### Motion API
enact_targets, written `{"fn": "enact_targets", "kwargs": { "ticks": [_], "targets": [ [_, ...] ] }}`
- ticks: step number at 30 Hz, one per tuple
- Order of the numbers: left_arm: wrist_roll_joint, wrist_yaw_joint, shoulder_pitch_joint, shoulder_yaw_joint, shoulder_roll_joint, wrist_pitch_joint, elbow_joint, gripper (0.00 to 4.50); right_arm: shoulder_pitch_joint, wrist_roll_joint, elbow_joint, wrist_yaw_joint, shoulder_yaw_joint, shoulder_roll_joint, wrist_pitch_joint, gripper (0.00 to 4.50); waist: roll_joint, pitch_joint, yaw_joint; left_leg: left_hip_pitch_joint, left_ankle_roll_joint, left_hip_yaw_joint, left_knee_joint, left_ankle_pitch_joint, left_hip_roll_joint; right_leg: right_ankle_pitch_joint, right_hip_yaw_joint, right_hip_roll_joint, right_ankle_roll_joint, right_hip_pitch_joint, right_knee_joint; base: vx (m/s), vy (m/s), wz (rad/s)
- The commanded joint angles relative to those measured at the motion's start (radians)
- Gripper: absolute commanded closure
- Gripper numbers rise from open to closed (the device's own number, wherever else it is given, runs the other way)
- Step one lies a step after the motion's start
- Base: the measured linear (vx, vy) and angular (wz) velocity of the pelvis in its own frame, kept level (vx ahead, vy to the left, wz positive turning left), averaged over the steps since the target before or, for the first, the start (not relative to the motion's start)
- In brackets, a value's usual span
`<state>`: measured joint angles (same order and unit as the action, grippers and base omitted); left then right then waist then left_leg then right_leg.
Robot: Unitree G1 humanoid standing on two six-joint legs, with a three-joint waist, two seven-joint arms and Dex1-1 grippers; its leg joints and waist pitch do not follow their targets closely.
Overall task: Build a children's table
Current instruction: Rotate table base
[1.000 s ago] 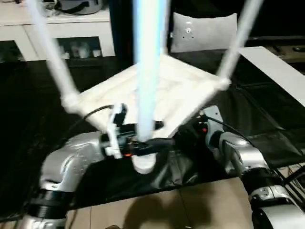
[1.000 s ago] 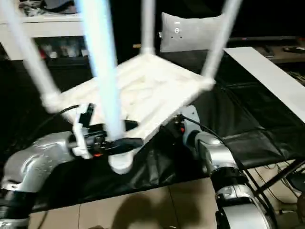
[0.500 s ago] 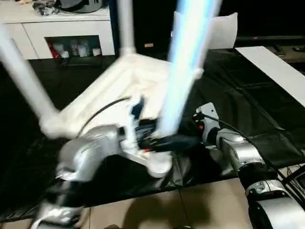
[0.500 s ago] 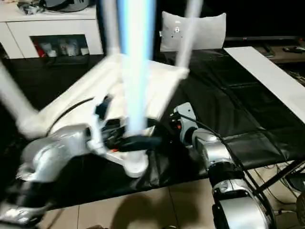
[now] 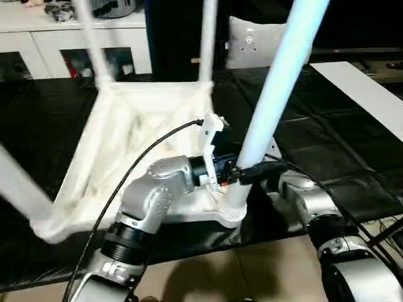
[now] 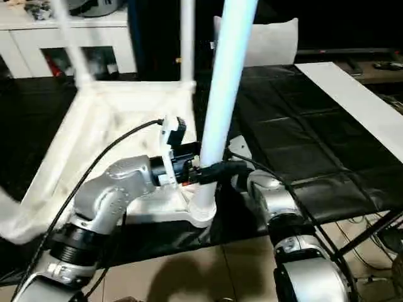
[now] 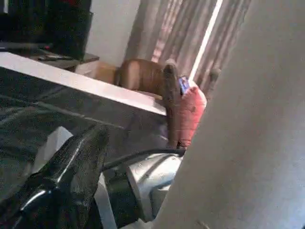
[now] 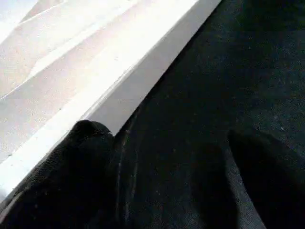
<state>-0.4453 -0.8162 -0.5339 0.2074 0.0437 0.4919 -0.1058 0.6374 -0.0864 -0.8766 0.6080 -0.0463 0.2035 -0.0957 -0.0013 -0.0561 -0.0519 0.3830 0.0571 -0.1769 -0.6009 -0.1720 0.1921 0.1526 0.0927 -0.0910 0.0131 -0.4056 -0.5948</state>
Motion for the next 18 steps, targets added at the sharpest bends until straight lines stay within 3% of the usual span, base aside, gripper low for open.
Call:
{"fn": "enact_targets", "kwargs": {
  "ticks": [1,6,10,12,16,18],
  "targets": [
    [0.082,0.061,-0.024,-0.003,0.018,-0.076,-0.057,0.03,-0.007,-0.006,0.002,-0.010,0.024,0.020,0.021,0.00,-0.007,0.071,-0.009,-0.015,-0.034,0.009,0.073,-0.245,0.035,0.318,-0.044,-0.055,0.189,0.054,0.075,0.000,0.000,0.00],
    [0.201,0.126,-0.028,0.004,0.076,-0.176,-0.149,0.03,-0.054,-0.021,0.059,0.004,0.052,0.068,0.012,0.00,-0.012,0.066,-0.013,-0.018,-0.022,0.009,0.075,-0.287,0.032,0.414,-0.043,-0.056,0.137,0.051,0.086,0.000,0.000,0.00],
    [0.236,0.128,-0.013,0.019,0.105,-0.200,-0.160,0.03,-0.092,-0.030,0.110,0.033,0.060,0.101,0.002,0.00,-0.010,0.067,-0.014,-0.017,-0.020,0.012,0.075,-0.301,0.031,0.475,-0.040,-0.059,0.109,0.048,0.094,0.000,0.000,0.00],
    [0.223,0.065,0.024,0.041,0.133,-0.197,-0.118,0.03,-0.123,-0.033,0.151,0.064,0.062,0.131,-0.001,0.00,-0.008,0.068,-0.015,-0.016,-0.023,0.014,0.076,-0.295,0.034,0.457,-0.040,-0.060,0.120,0.047,0.091,0.000,0.000,0.00],
    [0.222,-0.022,0.061,0.081,0.181,-0.210,-0.090,0.03,-0.148,-0.044,0.201,0.102,0.068,0.158,-0.010,0.00,-0.004,0.072,-0.018,-0.014,-0.032,0.012,0.077,-0.264,0.038,0.336,-0.043,-0.055,0.171,0.048,0.075,0.000,0.000,0.00],
    [0.261,-0.094,0.075,0.122,0.248,-0.235,-0.105,0.03,-0.182,-0.058,0.279,0.155,0.059,0.190,-0.025,0.00,-0.003,0.070,-0.020,-0.016,-0.036,0.012,0.078,-0.276,0.038,0.326,-0.044,-0.054,0.174,0.048,0.077,0.000,0.000,0.00]
  ]
}}
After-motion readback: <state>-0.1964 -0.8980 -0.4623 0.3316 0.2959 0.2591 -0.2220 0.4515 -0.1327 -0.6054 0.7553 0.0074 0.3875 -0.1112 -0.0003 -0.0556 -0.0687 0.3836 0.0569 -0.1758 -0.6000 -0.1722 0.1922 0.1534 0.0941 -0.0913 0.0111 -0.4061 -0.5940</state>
